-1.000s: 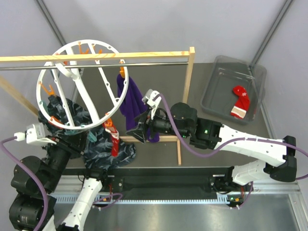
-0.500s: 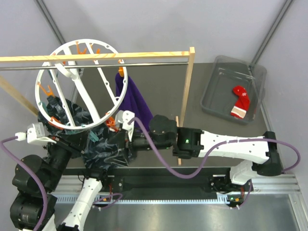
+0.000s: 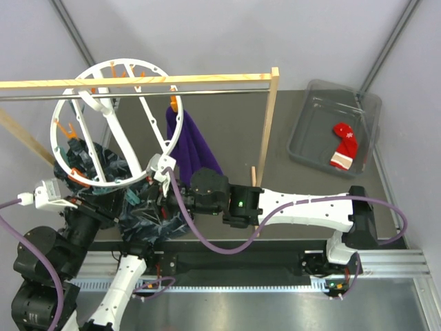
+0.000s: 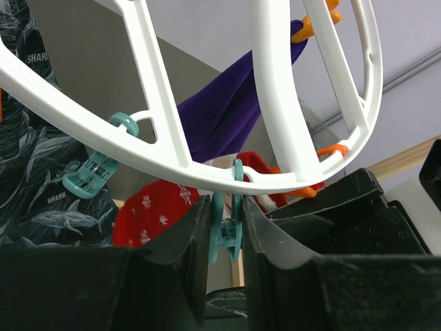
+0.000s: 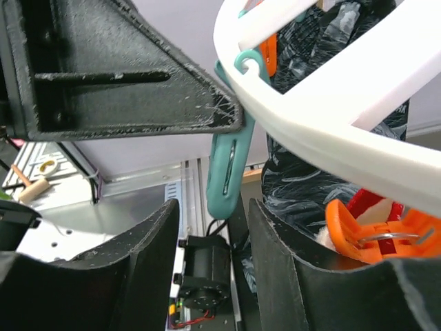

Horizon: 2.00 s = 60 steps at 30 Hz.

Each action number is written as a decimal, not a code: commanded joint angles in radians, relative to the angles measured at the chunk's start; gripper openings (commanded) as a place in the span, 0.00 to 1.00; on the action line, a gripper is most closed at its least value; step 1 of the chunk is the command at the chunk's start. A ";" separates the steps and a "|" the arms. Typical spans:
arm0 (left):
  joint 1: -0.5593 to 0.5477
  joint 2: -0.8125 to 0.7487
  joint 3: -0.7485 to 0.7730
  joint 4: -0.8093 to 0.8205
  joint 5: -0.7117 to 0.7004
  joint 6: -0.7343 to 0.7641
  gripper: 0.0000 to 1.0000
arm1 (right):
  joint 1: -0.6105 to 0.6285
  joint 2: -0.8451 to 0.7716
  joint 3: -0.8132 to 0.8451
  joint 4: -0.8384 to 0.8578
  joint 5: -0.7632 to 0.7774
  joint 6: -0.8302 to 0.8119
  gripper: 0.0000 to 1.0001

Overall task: Clip the socks to the hanger
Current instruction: Open the clamp at the hanger.

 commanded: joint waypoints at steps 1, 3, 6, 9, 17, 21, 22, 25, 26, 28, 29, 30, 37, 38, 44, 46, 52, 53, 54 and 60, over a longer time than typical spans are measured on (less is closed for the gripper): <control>0.003 -0.011 0.020 0.018 -0.009 -0.008 0.00 | -0.010 0.002 0.066 0.098 0.033 0.018 0.45; 0.001 -0.009 0.020 0.020 -0.009 -0.008 0.00 | -0.010 0.009 0.067 0.112 0.025 0.021 0.44; 0.003 -0.011 0.022 0.023 -0.009 -0.008 0.00 | -0.010 0.018 0.077 0.125 0.028 0.026 0.42; 0.003 -0.014 0.022 0.023 0.023 -0.010 0.00 | -0.012 0.030 0.093 0.121 0.031 0.035 0.34; 0.003 -0.014 0.022 0.023 0.026 -0.016 0.00 | -0.012 0.050 0.107 0.132 0.033 0.049 0.12; 0.003 -0.013 0.022 0.020 0.029 -0.010 0.00 | -0.010 0.055 0.109 0.125 0.033 0.050 0.00; 0.003 -0.010 0.022 0.012 0.029 -0.007 0.00 | -0.010 0.055 0.107 0.125 0.033 0.050 0.00; 0.003 -0.003 0.014 0.007 0.032 -0.004 0.19 | -0.010 0.055 0.118 0.109 0.031 0.046 0.00; 0.003 -0.003 0.013 0.006 0.032 -0.004 0.30 | -0.012 0.055 0.121 0.106 0.033 0.046 0.00; 0.003 -0.002 0.011 0.003 0.026 -0.005 0.38 | -0.010 0.055 0.121 0.104 0.033 0.042 0.00; 0.003 -0.002 0.011 -0.002 0.022 -0.007 0.40 | -0.010 0.055 0.120 0.104 0.033 0.042 0.00; 0.003 0.000 0.011 -0.005 0.017 -0.007 0.45 | -0.010 0.055 0.120 0.106 0.031 0.039 0.00; 0.003 0.007 0.008 -0.008 0.016 -0.011 0.56 | -0.010 0.055 0.115 0.104 0.033 0.041 0.00; 0.003 0.006 0.009 -0.008 0.014 -0.011 0.56 | -0.010 0.056 0.118 0.103 0.033 0.039 0.00; 0.003 0.009 0.011 -0.007 0.006 -0.011 0.37 | -0.004 0.052 0.110 0.098 0.030 0.033 0.00; 0.003 0.007 0.008 0.000 0.008 -0.013 0.27 | -0.004 0.052 0.113 0.095 0.028 0.029 0.00; 0.003 0.012 0.006 -0.011 0.008 -0.007 0.00 | -0.003 0.053 0.129 0.057 0.028 0.033 0.33; 0.003 0.009 0.005 -0.010 0.008 -0.007 0.00 | -0.003 0.050 0.127 0.049 0.030 0.030 0.41; 0.003 0.010 0.003 -0.010 0.008 -0.007 0.00 | -0.004 0.047 0.129 0.028 0.031 0.024 0.50; 0.003 0.009 0.009 -0.010 0.012 0.008 0.00 | 0.017 -0.072 0.084 -0.175 0.060 -0.025 0.77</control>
